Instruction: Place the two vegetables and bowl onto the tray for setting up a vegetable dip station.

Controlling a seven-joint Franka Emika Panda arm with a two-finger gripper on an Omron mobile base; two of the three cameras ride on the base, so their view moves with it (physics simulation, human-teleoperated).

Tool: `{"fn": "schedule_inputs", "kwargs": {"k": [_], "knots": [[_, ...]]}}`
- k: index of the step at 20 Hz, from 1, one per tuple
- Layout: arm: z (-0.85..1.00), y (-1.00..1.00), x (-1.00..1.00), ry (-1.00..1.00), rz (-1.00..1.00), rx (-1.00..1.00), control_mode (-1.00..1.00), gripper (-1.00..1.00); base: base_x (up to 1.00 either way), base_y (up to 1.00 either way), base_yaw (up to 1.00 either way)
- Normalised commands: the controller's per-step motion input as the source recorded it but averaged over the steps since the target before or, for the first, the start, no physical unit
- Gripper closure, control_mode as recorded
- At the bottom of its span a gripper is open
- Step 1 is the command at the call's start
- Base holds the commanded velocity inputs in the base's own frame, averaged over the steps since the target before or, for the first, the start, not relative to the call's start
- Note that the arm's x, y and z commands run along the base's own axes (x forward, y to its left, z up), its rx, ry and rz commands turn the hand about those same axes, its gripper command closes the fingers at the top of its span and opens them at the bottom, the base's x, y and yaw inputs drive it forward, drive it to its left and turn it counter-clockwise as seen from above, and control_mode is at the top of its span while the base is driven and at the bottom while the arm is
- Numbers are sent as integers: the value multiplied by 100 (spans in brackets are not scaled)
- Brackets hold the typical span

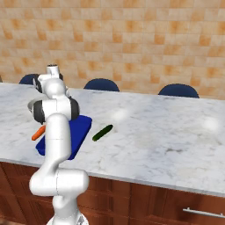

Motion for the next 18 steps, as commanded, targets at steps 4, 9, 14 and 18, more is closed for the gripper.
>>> {"fn": "schedule_inputs", "kwargs": {"k": [4,9,14,18], "knots": [[-24,0,-1,0,0,6,-100,-100,0,0,0],[-29,0,0,0,0,6,-100,-100,0,0,0],[-27,3,-4,0,2,5,-100,-100,0,0,0],[-23,22,-2,-3,5,3,-100,100,0,0,0]]}}
